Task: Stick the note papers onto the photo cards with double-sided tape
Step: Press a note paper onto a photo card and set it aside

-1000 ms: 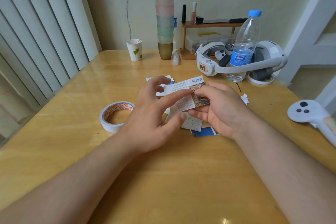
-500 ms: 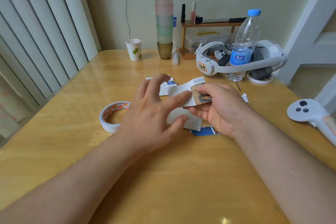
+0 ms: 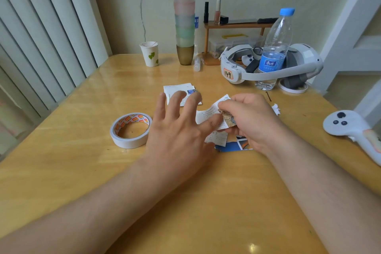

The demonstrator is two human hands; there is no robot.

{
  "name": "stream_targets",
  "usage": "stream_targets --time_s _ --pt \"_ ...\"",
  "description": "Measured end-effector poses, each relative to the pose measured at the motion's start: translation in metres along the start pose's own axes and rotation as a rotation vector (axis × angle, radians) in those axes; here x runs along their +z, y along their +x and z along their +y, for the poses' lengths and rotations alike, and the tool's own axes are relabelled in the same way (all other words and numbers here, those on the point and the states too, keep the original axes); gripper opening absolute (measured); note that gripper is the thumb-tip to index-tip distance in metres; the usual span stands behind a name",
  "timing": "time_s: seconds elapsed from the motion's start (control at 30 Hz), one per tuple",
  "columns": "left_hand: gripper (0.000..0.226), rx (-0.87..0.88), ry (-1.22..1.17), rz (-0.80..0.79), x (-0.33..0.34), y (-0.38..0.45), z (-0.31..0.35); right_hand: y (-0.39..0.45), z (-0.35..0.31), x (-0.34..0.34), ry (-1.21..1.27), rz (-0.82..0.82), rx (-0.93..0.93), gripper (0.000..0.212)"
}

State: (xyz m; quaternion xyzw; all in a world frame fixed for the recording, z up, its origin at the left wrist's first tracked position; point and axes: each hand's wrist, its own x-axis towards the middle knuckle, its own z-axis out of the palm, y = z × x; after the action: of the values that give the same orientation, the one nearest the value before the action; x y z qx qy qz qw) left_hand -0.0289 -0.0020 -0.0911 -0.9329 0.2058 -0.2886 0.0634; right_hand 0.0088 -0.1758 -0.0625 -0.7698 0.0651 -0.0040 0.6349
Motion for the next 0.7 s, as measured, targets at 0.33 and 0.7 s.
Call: stream_targets --time_s 0.33,0.7 --pt "0.082 -0.052 -0.141 0.003 0.009 -0.003 0.003 -0.001 -0.012 -0.006 0.381 -0.016 0.092 0.007" --pt "0.098 -0.106 -0.250 0.003 0.009 -0.006 0.003 -0.006 -0.017 -0.005 0.523 -0.126 0.106 0.016"
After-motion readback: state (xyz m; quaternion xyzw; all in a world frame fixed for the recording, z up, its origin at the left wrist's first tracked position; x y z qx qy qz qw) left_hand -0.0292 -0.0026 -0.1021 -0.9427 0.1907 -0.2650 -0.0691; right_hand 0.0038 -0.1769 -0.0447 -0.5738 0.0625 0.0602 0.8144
